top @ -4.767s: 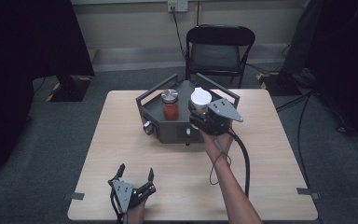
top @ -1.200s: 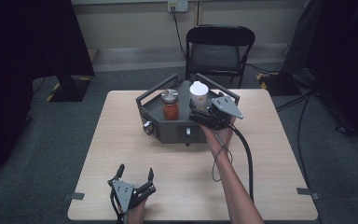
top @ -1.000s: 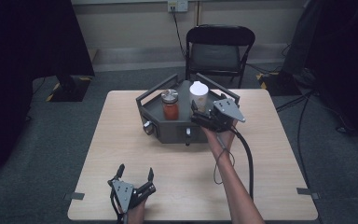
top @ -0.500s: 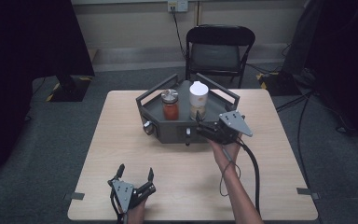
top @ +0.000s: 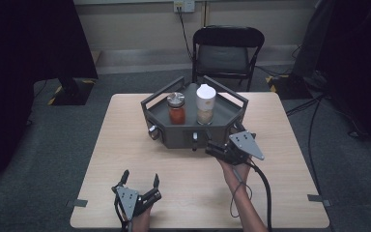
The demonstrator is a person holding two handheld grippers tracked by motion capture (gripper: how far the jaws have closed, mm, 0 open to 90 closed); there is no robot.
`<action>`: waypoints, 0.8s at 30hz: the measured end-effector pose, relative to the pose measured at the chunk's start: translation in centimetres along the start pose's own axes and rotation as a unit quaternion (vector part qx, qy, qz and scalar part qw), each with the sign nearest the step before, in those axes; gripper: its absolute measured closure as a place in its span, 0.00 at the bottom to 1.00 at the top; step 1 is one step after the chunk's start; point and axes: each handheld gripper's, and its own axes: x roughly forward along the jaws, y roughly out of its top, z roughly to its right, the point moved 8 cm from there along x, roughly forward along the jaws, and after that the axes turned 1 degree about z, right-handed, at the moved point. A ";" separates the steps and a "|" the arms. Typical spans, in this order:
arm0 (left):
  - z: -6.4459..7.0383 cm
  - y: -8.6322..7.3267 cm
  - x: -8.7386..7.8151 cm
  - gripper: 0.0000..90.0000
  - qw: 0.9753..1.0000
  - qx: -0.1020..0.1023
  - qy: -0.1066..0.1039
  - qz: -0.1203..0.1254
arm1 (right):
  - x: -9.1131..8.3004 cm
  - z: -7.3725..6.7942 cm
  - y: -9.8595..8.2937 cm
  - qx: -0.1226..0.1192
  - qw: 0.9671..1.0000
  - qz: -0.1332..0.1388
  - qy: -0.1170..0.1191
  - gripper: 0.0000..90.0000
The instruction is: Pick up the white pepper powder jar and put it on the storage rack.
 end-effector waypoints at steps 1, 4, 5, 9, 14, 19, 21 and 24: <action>0.0 0.0 0.0 0.01 1.000 0.000 0.000 0.000 | -0.3 -0.1 -0.1 0.000 1.000 0.000 0.002 0.00; 0.0 0.0 0.0 0.01 1.000 0.000 0.000 0.000 | -1.0 -0.5 -0.8 -0.009 1.000 0.003 0.003 0.00; 0.0 0.0 0.0 0.01 1.000 0.000 0.000 0.000 | -1.2 -0.5 -1.0 -0.011 1.000 0.004 0.003 0.00; 0.0 0.0 0.0 0.01 1.000 0.000 0.001 0.000 | -2.1 -0.6 -1.7 -0.004 1.000 0.007 0.002 0.00; 0.0 0.0 0.0 0.01 1.000 0.000 0.001 0.000 | -3.0 -0.4 -2.6 -0.005 1.000 0.009 -0.001 0.00; 0.0 0.0 0.0 0.01 1.000 0.000 0.001 0.000 | -4.2 0.1 -3.7 0.004 1.000 0.018 -0.005 0.00; 0.0 0.0 0.0 0.01 1.000 0.000 0.001 0.000 | -4.4 0.2 -3.9 0.005 1.000 0.017 -0.007 0.00; 0.0 0.0 0.0 0.01 1.000 0.000 0.001 0.000 | -4.9 0.4 -4.3 0.006 1.000 0.018 -0.011 0.00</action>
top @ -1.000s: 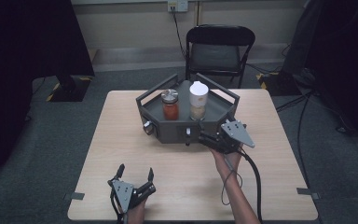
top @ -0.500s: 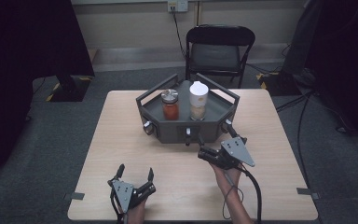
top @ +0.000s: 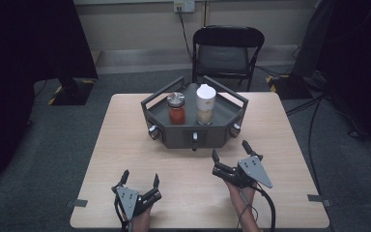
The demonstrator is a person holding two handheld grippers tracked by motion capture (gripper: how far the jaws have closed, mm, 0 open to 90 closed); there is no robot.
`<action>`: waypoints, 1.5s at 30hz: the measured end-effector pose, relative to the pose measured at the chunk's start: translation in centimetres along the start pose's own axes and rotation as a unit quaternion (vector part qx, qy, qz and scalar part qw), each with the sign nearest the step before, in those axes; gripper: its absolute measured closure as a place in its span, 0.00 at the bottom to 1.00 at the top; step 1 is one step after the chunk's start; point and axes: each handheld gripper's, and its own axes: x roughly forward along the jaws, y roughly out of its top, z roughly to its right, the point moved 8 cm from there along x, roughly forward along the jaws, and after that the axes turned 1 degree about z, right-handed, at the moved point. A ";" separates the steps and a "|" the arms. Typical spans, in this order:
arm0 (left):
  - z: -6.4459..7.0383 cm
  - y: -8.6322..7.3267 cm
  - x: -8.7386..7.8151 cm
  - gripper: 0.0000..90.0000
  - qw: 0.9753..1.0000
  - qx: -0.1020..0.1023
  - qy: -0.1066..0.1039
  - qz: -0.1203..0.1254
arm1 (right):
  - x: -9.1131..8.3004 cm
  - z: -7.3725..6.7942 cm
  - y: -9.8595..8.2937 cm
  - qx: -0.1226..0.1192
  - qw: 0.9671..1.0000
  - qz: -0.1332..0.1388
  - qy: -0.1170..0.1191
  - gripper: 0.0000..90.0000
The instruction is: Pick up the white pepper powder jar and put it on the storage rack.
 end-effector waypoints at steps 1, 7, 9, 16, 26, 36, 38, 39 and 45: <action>0.0 0.0 0.0 0.01 1.000 0.000 0.000 0.000 | -0.1 0.1 -0.1 -0.001 1.000 -0.001 0.000 0.00; 0.0 0.0 0.0 0.01 1.000 0.000 0.000 0.000 | -1.1 0.2 -0.7 -0.004 1.000 0.001 -0.006 0.00; 0.0 0.0 0.0 0.01 1.000 0.000 0.000 0.000 | -1.4 0.2 -0.9 -0.008 1.000 0.001 -0.008 0.00; 0.0 0.0 0.0 0.01 1.000 0.000 0.000 0.000 | -2.3 0.3 -2.3 -0.013 1.000 0.000 -0.017 0.00; 0.0 0.0 0.0 0.01 1.000 0.000 0.000 0.000 | -2.9 0.6 -4.2 -0.013 0.999 -0.014 -0.032 0.00; 0.0 0.0 0.0 0.01 1.000 0.000 0.000 0.000 | -3.6 0.5 -5.6 -0.018 0.999 -0.026 -0.042 0.00; 0.0 0.0 0.0 0.01 1.000 0.000 0.000 0.000 | -3.7 0.5 -5.7 -0.020 0.998 -0.028 -0.043 0.00; 0.0 0.0 0.0 0.01 1.000 0.000 0.000 0.000 | -3.7 0.5 -5.8 -0.021 0.998 -0.029 -0.044 0.00; 0.0 0.0 0.0 0.01 1.000 0.000 0.000 0.000 | -3.6 0.6 -6.3 -0.021 0.998 -0.034 -0.046 0.00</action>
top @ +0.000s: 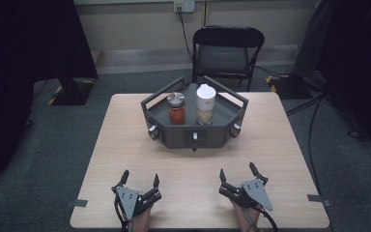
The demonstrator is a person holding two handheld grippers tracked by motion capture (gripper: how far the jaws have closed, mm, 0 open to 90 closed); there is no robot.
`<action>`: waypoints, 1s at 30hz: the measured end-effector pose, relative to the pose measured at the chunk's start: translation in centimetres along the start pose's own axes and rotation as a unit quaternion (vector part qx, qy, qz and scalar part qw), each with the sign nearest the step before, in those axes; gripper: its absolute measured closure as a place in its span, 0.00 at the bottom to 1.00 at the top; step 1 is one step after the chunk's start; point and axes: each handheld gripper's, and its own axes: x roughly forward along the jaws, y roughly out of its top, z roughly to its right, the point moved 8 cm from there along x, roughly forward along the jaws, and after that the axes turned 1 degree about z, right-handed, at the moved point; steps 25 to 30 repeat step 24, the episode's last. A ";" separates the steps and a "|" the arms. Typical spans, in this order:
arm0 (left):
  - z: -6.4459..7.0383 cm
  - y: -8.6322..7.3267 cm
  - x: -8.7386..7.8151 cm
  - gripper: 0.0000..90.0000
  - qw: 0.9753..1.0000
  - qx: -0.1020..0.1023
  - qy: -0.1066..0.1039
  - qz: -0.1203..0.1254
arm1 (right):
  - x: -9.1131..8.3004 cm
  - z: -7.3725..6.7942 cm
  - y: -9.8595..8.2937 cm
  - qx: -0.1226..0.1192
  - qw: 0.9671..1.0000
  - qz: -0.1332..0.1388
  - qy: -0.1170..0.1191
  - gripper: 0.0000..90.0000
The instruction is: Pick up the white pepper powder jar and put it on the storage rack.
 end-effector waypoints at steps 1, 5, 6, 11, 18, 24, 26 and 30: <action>0.0 0.0 0.0 0.01 1.000 0.000 0.000 0.000 | 0.0 0.0 0.0 0.001 1.000 0.000 -0.001 0.00; 0.0 0.0 0.0 0.01 1.000 0.000 0.001 0.000 | -0.1 0.2 -0.2 0.008 1.000 0.001 -0.003 0.00; 0.0 0.0 0.0 0.01 1.000 0.000 0.001 0.000 | -0.1 0.3 -0.2 0.011 1.000 0.003 -0.005 0.00; 0.0 0.0 0.0 0.01 1.000 0.000 0.002 -0.001 | -0.2 0.3 -0.3 0.016 1.000 0.006 -0.009 0.00; 0.0 0.0 0.0 0.01 1.000 0.000 0.001 0.000 | -0.2 0.2 -0.3 0.013 1.000 0.006 -0.006 0.00; 0.0 0.0 0.0 0.01 1.000 0.000 0.003 -0.001 | -0.1 0.3 -0.3 0.016 1.000 0.002 -0.004 0.00; 0.0 0.0 0.0 0.01 1.000 0.000 0.003 -0.001 | -0.1 0.3 -0.3 0.016 1.000 0.002 -0.004 0.00; 0.0 0.0 0.0 0.01 1.000 0.000 0.003 -0.001 | -0.1 0.3 -0.3 0.016 1.000 0.002 -0.004 0.00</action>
